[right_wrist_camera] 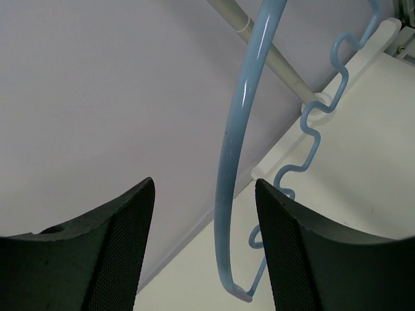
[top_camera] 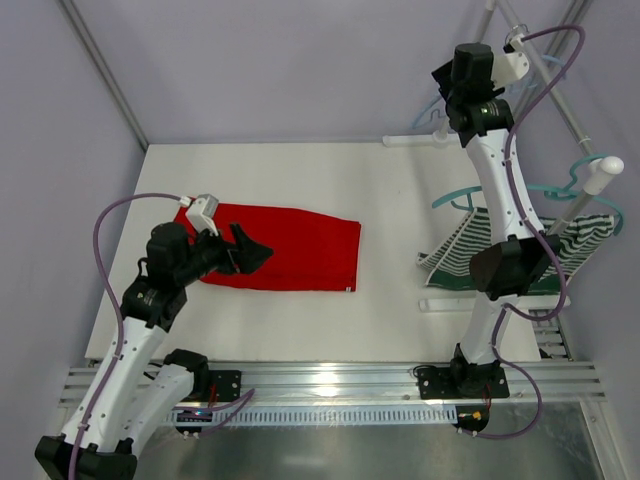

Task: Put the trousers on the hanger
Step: Grab a hanger with the right arm

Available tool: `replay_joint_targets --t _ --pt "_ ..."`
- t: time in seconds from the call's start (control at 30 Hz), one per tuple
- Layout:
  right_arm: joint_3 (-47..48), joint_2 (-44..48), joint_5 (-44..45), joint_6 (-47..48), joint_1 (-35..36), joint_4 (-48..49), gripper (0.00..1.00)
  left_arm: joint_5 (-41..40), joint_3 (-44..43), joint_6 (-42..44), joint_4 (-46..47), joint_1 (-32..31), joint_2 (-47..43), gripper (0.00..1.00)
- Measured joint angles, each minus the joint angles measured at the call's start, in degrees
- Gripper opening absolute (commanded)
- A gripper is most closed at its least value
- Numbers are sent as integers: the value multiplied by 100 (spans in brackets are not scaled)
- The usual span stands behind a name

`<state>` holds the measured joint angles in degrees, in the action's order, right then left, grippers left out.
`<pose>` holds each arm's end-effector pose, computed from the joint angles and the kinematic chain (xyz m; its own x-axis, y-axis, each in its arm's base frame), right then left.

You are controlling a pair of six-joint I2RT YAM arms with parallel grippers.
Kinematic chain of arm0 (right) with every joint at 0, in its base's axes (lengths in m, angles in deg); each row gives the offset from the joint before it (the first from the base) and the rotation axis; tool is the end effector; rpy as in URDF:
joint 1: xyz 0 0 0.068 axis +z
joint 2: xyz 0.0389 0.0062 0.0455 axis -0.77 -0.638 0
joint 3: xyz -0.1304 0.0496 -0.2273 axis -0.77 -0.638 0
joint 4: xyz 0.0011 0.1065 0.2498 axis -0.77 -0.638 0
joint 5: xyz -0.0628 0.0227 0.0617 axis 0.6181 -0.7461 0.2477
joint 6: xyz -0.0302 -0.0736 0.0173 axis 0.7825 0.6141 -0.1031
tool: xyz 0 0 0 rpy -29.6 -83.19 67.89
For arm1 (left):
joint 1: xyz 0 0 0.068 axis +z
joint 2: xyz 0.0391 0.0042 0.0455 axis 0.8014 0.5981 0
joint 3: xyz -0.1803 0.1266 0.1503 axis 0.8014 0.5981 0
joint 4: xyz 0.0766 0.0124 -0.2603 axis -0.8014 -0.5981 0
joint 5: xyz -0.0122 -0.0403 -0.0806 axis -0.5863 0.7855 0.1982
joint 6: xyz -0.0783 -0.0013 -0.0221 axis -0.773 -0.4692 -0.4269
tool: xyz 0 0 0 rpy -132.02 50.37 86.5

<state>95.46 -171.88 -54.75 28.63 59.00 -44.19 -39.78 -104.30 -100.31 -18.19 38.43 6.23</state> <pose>0.4620 0.0355 0.4553 0.0778 0.6918 -0.7179 0.4243 0.6286 0.6518 0.1951 -0.0819 0.3069 -0.6053 -0.3000 -0.7373 0.3539 0.7282 -0.5869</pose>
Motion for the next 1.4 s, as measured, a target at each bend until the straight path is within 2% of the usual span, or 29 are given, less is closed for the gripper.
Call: replay_joint_targets --t 0.2,0.3,0.33,0.43,0.53,0.93,1.4 --pt "0 -219 -66 -48 -52 37 51 -90 0 17 -26 2 -11 98" --pt "0 -295 -87 -63 -76 37 32 -140 0 42 -44 2 -11 98" --pt "0 -319 -98 -70 -81 39 22 -162 0 61 -46 0 -11 98" --pt "0 -354 -149 -46 -90 81 11 -216 0 103 -46 2 -11 98" --pt "0 -361 -260 42 -96 229 4 -249 0 122 -48 0 -11 98" --pt "-260 -144 -520 654 -118 1139 4 -289 0 122 -48 2 -9 98" --pt "-498 144 -990 719 -116 1403 4 -293 0 122 -46 0 -9 98"
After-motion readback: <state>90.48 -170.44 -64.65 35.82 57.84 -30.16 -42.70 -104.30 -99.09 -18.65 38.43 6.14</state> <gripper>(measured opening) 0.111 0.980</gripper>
